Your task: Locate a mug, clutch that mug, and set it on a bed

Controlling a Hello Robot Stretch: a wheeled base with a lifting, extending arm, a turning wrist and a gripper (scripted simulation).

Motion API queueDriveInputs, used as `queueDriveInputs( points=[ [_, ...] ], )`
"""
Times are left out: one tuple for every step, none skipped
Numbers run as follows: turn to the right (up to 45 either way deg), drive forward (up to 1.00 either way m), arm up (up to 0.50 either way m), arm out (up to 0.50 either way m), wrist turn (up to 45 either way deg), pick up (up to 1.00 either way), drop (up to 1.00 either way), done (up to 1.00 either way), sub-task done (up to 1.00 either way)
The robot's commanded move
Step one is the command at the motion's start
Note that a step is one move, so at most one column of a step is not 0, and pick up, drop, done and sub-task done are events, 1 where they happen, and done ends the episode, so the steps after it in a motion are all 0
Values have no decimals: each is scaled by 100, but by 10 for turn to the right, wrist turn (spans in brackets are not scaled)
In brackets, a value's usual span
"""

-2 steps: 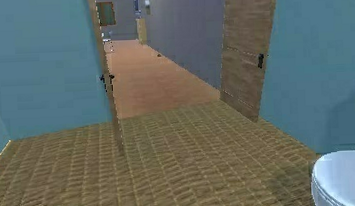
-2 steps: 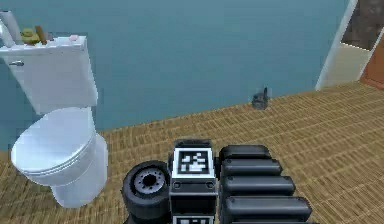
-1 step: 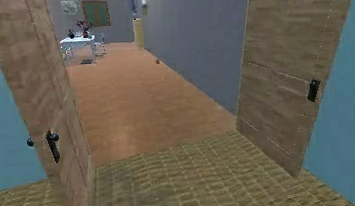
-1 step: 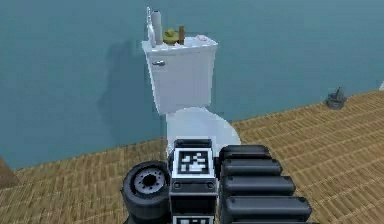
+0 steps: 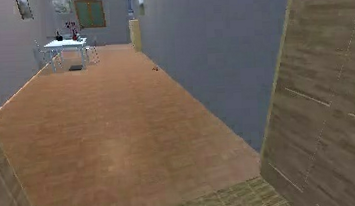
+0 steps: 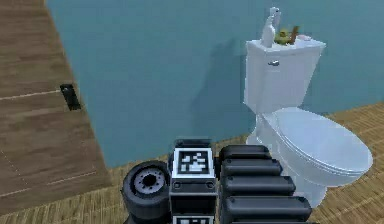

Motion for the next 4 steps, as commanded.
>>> queueDriveInputs(
  points=[
    [-150, 0, 0, 0, 0, 0, 0, 0, 0],
    [0, 100, 0, 0, 0, 0, 0, 0, 0],
    [0, 100, 0, 0, 0, 0, 0, 0, 0],
    [0, 100, 0, 0, 0, 0, 0, 0, 0]
  ],
)
